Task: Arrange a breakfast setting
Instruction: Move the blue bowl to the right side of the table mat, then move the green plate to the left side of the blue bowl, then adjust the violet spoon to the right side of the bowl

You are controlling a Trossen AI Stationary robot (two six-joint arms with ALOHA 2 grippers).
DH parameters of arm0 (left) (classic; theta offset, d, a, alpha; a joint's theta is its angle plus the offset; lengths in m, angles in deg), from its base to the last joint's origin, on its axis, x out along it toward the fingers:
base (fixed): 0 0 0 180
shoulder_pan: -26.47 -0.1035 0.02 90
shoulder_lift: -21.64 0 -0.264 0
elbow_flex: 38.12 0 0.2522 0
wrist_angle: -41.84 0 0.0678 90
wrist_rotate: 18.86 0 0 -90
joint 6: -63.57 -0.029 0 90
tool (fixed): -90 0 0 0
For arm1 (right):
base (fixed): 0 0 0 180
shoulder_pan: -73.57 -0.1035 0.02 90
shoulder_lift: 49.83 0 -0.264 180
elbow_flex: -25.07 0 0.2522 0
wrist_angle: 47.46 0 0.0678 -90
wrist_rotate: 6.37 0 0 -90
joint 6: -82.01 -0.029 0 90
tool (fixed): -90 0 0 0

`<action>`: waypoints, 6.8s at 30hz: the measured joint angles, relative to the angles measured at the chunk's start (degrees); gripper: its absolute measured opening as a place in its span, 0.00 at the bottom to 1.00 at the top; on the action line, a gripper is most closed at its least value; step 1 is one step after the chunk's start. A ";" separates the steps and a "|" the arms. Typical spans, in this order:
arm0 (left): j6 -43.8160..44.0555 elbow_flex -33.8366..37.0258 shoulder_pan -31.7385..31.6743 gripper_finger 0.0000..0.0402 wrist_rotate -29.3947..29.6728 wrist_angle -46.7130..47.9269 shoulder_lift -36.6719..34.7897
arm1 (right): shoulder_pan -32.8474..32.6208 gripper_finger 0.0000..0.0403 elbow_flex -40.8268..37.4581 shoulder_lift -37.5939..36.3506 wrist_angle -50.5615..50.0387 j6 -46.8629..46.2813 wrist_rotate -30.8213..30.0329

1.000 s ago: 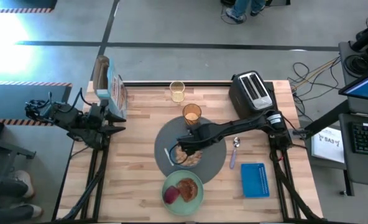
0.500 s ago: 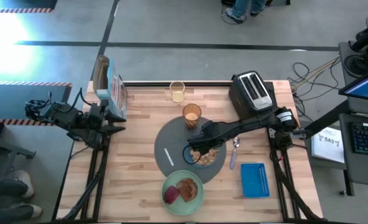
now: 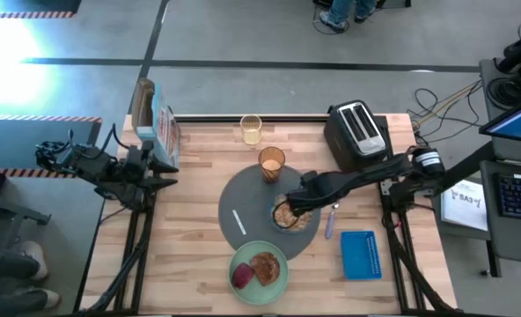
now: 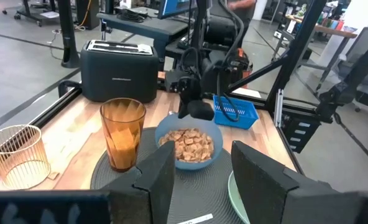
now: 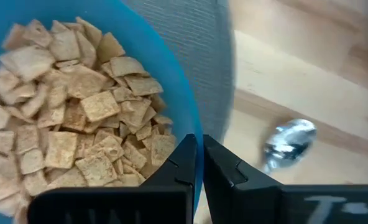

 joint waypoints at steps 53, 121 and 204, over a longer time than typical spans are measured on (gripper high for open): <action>31.89 16.68 8.76 0.35 -10.28 -40.26 48.72 | -15.41 0.28 8.67 -6.51 0.21 8.48 -13.11; 42.09 -5.46 6.18 0.00 -15.91 -23.47 73.75 | -18.45 0.26 8.56 -6.46 -3.78 14.55 -14.01; 10.24 -3.74 -19.34 0.39 -6.44 -5.76 49.13 | -23.26 0.24 1.45 -6.51 -18.91 -20.47 -8.09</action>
